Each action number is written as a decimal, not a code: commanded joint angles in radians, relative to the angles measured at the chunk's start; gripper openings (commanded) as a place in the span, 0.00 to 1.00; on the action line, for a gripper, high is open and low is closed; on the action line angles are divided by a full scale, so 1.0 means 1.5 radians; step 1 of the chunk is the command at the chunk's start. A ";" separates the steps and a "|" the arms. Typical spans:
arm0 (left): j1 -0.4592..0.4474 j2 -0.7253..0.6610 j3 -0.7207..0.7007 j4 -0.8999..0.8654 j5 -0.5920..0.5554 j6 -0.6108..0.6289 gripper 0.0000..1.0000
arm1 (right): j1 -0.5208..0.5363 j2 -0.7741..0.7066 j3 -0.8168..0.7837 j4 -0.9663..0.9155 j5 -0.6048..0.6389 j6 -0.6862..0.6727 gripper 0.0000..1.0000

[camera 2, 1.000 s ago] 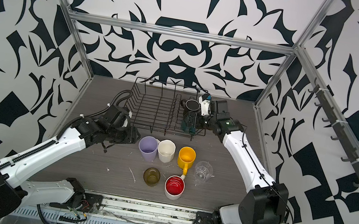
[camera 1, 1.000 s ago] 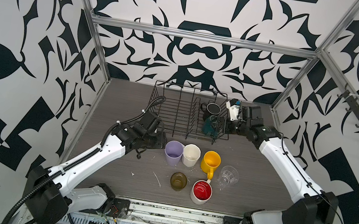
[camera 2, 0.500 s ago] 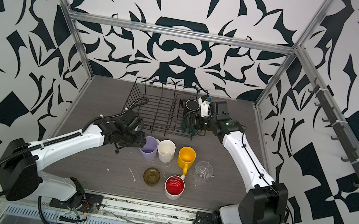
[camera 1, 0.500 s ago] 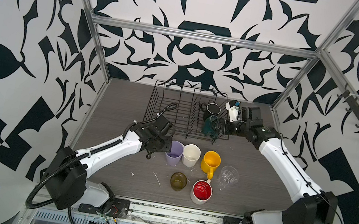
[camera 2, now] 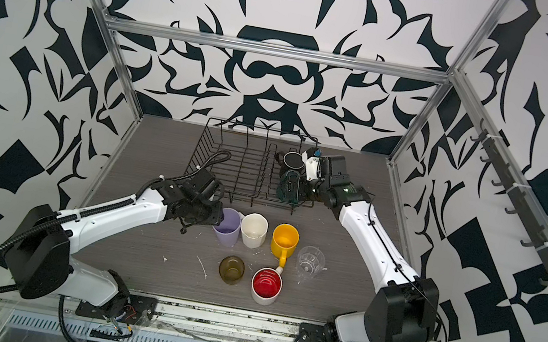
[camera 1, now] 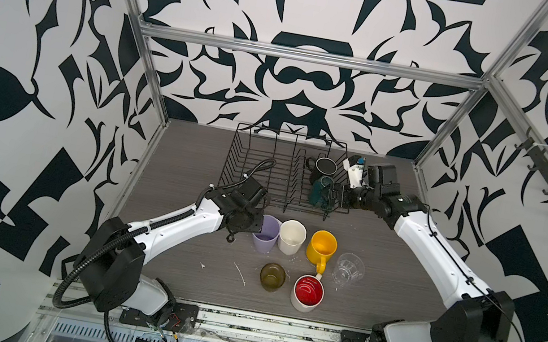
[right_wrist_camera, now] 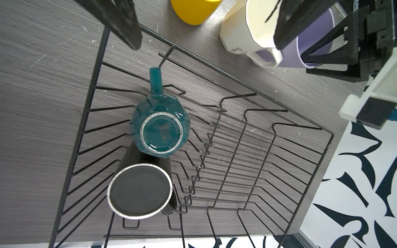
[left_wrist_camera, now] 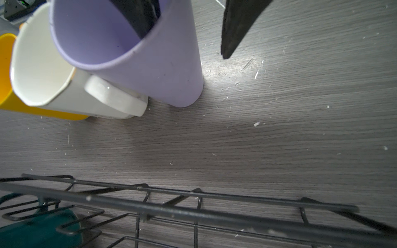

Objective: Load cups into a dish rack
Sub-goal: Pick up the cup from the center of the table.

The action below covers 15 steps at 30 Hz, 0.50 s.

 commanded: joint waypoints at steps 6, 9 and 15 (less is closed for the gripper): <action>-0.002 0.005 0.005 -0.004 -0.007 -0.002 0.36 | -0.003 -0.027 -0.003 0.017 -0.004 -0.012 0.98; -0.002 0.003 0.004 -0.009 -0.010 -0.001 0.33 | -0.003 -0.029 -0.003 0.017 -0.004 -0.012 0.98; -0.002 0.003 0.004 -0.020 -0.007 0.004 0.27 | -0.003 -0.029 -0.004 0.017 -0.006 -0.012 0.98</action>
